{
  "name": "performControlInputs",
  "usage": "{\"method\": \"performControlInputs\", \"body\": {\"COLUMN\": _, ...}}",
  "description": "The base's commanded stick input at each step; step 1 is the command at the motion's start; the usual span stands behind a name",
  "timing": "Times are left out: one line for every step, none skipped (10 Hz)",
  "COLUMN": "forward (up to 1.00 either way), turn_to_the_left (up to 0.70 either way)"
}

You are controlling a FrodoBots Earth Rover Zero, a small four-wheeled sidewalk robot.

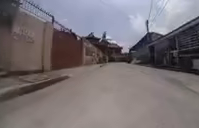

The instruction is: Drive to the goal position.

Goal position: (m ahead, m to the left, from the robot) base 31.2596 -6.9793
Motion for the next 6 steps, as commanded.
{"method": "performControlInputs", "body": {"forward": 1.00, "turn_to_the_left": 0.00}}
{"method": "performControlInputs", "body": {"forward": 1.00, "turn_to_the_left": -0.01}}
{"method": "performControlInputs", "body": {"forward": 1.00, "turn_to_the_left": -0.01}}
{"method": "performControlInputs", "body": {"forward": 1.00, "turn_to_the_left": 0.00}}
{"method": "performControlInputs", "body": {"forward": 1.00, "turn_to_the_left": 0.00}}
{"method": "performControlInputs", "body": {"forward": 1.00, "turn_to_the_left": 0.00}}
